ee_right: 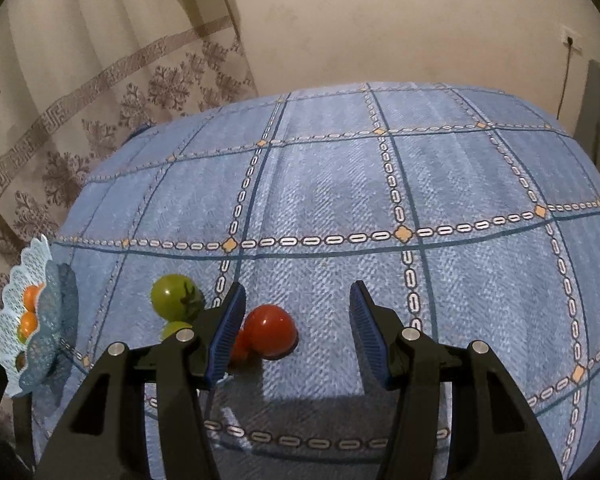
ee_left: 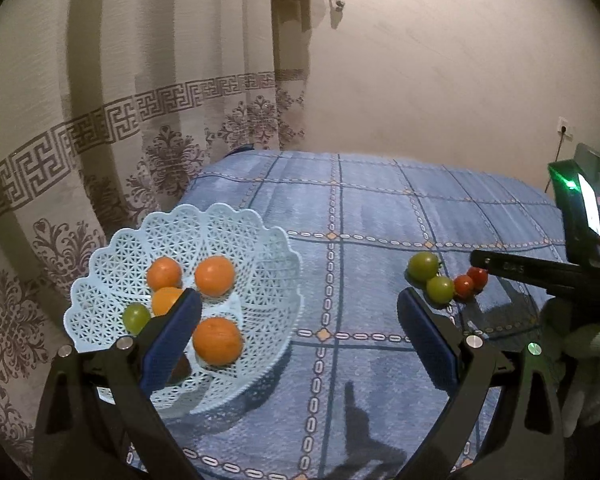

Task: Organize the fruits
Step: 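Withdraw both tools and grasp a red tomato with the right tool, then grasp a green tomato with the left tool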

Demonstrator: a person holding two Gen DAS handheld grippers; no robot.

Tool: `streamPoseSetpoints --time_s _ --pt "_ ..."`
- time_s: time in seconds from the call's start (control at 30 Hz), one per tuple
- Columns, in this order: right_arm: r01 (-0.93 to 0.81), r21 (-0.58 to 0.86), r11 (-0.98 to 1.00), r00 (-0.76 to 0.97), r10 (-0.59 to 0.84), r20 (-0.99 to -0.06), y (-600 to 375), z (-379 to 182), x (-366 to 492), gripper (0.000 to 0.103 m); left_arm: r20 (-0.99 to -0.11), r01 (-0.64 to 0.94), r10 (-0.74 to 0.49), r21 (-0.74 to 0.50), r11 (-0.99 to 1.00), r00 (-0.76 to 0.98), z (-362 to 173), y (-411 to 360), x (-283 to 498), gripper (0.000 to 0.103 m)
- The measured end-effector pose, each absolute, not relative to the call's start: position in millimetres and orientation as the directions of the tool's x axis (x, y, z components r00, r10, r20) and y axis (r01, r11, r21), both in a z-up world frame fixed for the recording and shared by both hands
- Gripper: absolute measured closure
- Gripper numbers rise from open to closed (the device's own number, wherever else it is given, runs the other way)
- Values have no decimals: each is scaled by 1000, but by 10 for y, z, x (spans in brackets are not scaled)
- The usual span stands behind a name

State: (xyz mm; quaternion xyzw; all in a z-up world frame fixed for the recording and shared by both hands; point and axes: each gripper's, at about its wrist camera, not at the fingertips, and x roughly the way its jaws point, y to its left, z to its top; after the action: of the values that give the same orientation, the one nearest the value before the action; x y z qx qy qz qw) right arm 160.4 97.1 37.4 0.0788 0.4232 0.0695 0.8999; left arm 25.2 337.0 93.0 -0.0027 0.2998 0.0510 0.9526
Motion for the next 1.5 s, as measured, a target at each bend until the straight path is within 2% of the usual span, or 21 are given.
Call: streamPoseSetpoints --time_s 0.37,0.63,0.87,0.93,1.0,1.1,1.23,1.33,1.4,1.5 --pt "-132 80 988 669 148 -728 883 393 1297 36 -582 -55 68 40 998 810 880 3221 303 4" --pt "-58 121 991 686 128 -716 482 432 974 36 -585 -36 52 39 999 810 869 3138 319 3" --pt "-141 128 982 679 190 -709 677 454 1024 36 -590 -21 47 51 998 806 855 3054 319 3" --pt "-181 117 976 669 210 -713 776 421 1050 40 -592 -25 50 50 998 805 855 3056 324 3" --pt "-198 107 974 653 213 -727 841 369 1095 53 -593 -28 53 51 998 803 851 3048 330 3" --pt "-213 121 969 624 231 -747 898 284 1181 58 -594 -24 54 58 998 803 841 3027 338 3" --pt "-212 125 969 618 232 -751 904 235 1269 59 -603 -20 58 70 997 796 784 2974 391 3" --pt "-227 122 966 621 240 -746 919 225 1294 64 -608 -6 52 78 997 792 745 2913 442 4" --pt "-242 136 961 619 261 -741 917 231 1284 72 -611 7 46 84 996 790 726 2862 477 4" --pt "-246 131 960 630 261 -731 893 260 1247 74 -615 40 29 99 994 788 695 2749 553 4"
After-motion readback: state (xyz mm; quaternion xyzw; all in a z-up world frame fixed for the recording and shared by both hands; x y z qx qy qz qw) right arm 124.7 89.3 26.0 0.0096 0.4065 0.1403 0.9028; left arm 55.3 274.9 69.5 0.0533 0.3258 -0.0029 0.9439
